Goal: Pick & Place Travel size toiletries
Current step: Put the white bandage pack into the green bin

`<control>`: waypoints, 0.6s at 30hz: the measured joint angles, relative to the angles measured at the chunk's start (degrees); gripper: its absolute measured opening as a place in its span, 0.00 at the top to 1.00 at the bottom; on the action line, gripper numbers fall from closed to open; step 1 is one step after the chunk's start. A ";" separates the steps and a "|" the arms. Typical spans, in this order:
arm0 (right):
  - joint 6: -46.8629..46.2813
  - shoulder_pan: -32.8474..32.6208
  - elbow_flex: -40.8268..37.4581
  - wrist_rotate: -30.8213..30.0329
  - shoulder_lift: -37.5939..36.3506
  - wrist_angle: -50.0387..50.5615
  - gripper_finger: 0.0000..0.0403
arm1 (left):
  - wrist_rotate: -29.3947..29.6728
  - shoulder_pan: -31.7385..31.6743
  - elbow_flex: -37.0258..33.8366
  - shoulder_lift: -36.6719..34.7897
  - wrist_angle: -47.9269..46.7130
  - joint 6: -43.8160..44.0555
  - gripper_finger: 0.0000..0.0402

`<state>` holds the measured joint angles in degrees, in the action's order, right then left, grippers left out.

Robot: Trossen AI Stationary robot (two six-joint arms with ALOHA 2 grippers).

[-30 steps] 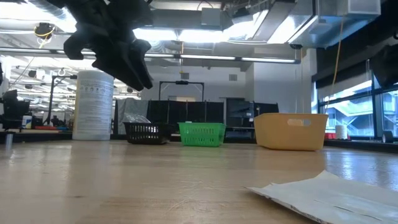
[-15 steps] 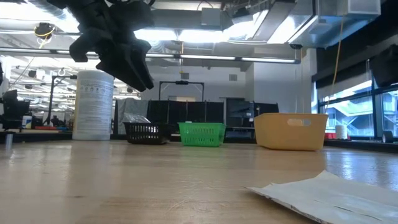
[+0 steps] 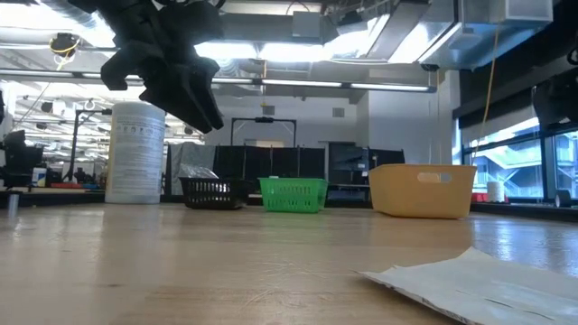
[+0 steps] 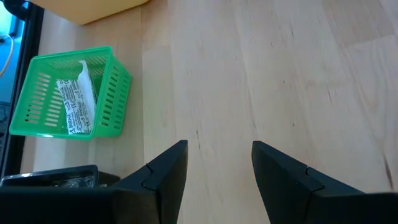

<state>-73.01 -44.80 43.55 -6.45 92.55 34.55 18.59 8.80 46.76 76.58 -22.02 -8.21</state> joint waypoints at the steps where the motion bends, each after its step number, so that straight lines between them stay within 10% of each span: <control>1: -0.01 0.00 0.00 -0.14 0.00 -0.07 0.98 | 0.00 0.00 0.00 0.00 0.00 0.00 0.56; 18: -0.07 3.45 -0.44 -16.38 -6.45 -0.33 1.00 | -0.22 0.18 0.02 0.00 -0.04 0.15 0.56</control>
<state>-73.08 -41.35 43.11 -22.82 86.10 34.21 18.37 8.97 46.78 76.58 -22.06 -8.05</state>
